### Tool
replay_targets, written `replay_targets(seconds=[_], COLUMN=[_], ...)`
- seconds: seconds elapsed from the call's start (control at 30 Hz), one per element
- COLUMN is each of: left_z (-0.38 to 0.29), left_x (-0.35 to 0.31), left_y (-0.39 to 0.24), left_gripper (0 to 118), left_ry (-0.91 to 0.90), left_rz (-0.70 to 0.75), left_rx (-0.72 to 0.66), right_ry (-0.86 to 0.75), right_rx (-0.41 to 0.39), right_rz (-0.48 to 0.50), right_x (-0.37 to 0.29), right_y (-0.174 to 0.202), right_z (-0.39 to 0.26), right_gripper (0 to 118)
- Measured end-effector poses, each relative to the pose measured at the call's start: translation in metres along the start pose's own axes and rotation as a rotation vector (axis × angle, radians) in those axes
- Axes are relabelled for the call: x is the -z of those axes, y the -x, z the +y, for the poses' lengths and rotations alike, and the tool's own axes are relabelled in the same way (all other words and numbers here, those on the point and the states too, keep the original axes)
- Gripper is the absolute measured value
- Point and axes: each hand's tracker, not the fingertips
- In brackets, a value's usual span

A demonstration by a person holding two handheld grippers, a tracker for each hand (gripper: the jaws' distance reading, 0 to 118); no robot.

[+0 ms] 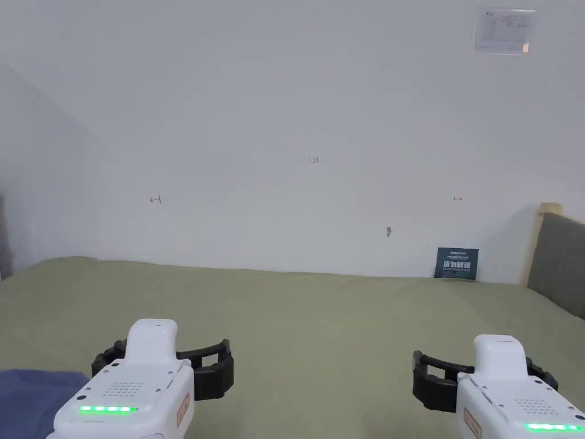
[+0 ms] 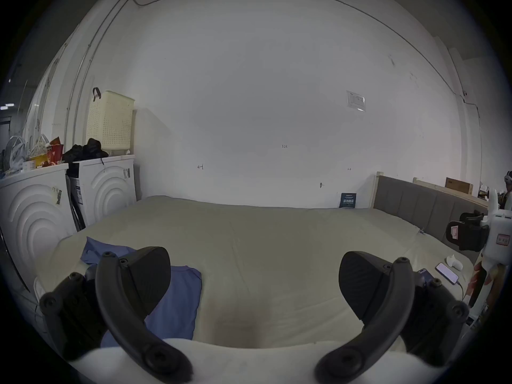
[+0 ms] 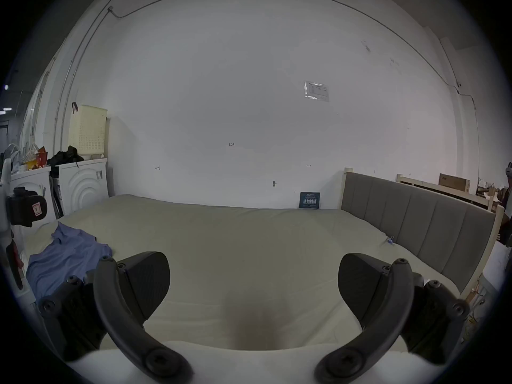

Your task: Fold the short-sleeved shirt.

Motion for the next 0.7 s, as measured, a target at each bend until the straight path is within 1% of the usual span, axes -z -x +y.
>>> replay_targets(seconds=[0.13, 0.27, 0.47, 0.63, 0.7], left_z=[0.0018, 0.0027, 0.004, 0.0021, 0.0039], left_x=[0.0015, -0.0003, 0.0031, 0.0022, 0.0031], left_y=[-0.0008, 0.0015, 0.0057, 0.004, 0.0041], left_gripper=[118, 118, 118, 118, 118], left_ry=[0.001, -0.052, -0.014, -0.018, -0.007], left_rz=[0.008, 0.041, 0.018, 0.015, -0.011], left_rx=[-0.008, -0.008, 0.006, 0.005, -0.016], right_ry=[-0.004, -0.008, 0.009, -0.004, -0.006], right_rx=[-0.026, -0.003, 0.031, 0.026, 0.022], right_rz=[-0.001, -0.01, -0.004, -0.012, -0.006], right_x=[0.0008, 0.0021, 0.0041, 0.0037, 0.004], right_y=[0.0008, -0.0025, -0.0079, -0.0081, -0.0083], right_z=[0.0009, 0.002, 0.003, 0.0024, 0.0025], right_gripper=[118, 118, 118, 118, 118])
